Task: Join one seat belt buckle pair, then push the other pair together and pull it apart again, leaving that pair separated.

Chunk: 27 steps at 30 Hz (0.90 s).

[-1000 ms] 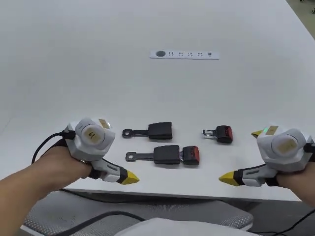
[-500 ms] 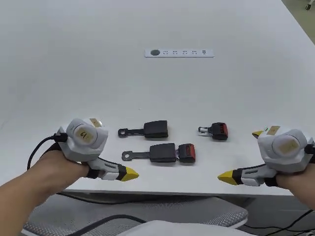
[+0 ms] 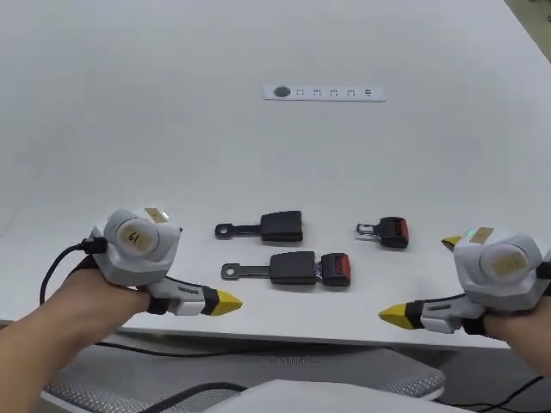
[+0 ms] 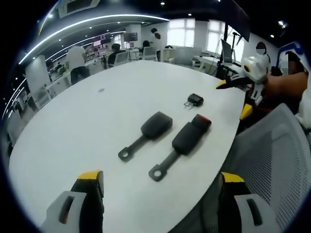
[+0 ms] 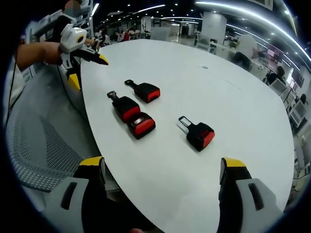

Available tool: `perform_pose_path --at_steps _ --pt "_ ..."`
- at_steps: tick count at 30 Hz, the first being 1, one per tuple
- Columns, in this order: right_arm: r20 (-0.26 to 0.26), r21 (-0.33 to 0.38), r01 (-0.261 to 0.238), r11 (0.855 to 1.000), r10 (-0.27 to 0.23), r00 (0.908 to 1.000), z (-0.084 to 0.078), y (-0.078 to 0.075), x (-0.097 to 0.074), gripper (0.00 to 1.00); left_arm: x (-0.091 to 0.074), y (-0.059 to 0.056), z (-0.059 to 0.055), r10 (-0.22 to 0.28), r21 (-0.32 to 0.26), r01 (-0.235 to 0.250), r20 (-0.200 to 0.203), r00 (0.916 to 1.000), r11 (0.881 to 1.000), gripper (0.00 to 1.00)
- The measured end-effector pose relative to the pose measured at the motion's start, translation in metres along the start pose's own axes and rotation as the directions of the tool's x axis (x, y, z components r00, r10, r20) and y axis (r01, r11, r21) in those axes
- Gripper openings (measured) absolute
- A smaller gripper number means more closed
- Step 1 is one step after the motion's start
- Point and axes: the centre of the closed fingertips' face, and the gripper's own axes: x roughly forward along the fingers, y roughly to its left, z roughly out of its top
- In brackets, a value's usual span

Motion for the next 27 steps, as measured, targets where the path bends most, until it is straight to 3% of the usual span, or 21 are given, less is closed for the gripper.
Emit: perform_pose_path --at_steps 8,13,17,21,23,27 --pt "-0.002 0.001 -0.005 1.0 0.005 1.0 0.001 0.0 0.0 0.98 -0.004 0.004 -0.005 0.018 -0.046 -0.017 0.014 0.9997 0.999 1.0" --pt "-0.002 0.009 -0.002 1.0 0.002 1.0 0.0 0.002 0.001 0.98 -0.006 0.001 -0.002 0.02 -0.049 -0.019 0.026 0.9995 0.999 1.0" --pt "0.0 0.014 -0.001 1.0 0.001 1.0 0.001 0.005 0.0 0.98 -0.005 0.003 -0.005 0.02 -0.027 -0.02 0.011 0.9997 0.999 1.0" --pt "0.005 0.029 0.001 1.0 -0.001 1.0 0.002 0.007 0.0 0.98 -0.008 0.002 0.0 0.026 -0.053 -0.025 0.032 0.9991 0.998 1.0" --pt "0.001 0.028 0.005 1.0 -0.005 1.0 0.002 0.008 0.001 0.98 -0.007 0.006 -0.003 0.028 -0.06 -0.026 0.034 0.999 0.998 1.0" --pt "0.007 0.033 0.006 0.999 -0.007 1.0 0.009 0.01 0.004 0.98 -0.009 0.003 -0.007 0.027 -0.057 -0.025 0.021 0.9994 0.998 1.0"
